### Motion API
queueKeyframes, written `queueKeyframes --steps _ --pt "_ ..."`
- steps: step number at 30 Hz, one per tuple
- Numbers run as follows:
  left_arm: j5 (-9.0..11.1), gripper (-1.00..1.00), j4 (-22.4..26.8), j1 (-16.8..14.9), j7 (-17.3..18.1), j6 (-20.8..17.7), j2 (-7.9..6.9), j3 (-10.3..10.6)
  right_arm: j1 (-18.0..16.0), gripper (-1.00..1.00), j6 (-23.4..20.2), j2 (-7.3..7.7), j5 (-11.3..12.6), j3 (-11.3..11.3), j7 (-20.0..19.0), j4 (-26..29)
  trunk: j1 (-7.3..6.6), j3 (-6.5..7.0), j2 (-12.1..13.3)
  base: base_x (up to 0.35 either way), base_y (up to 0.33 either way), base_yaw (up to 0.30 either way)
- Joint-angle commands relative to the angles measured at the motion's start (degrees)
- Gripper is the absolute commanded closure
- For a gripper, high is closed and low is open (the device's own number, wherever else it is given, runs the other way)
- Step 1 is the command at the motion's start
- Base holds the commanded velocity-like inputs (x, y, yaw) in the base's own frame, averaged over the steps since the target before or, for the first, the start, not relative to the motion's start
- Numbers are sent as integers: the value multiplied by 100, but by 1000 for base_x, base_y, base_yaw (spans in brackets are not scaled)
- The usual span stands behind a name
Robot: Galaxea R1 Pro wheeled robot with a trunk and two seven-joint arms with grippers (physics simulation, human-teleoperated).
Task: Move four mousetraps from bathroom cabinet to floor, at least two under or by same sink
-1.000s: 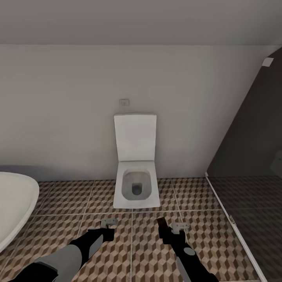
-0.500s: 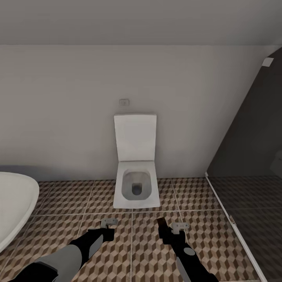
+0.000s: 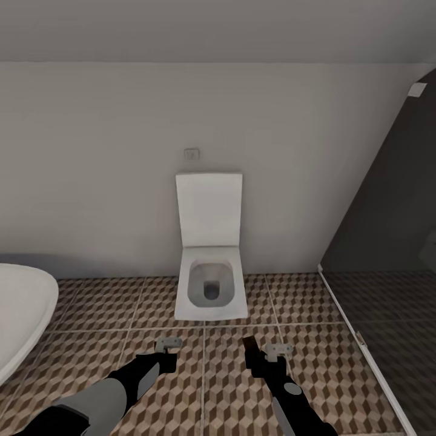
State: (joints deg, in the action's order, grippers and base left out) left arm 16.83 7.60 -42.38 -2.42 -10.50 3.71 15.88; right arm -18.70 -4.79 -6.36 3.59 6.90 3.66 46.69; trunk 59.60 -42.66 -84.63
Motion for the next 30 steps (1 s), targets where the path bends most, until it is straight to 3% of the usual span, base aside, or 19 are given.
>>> queueKeyframes --steps 1,30 --pt "57 100 10 -1 -22 -30 -2 47 -2 100 -28 4 55 22 47 11 22 -23 -44 0 0 0" --pt "55 100 12 0 -22 -22 -2 47 -2 100 -30 12 54 30 42 225 659 -544 -1207 0 0 0"
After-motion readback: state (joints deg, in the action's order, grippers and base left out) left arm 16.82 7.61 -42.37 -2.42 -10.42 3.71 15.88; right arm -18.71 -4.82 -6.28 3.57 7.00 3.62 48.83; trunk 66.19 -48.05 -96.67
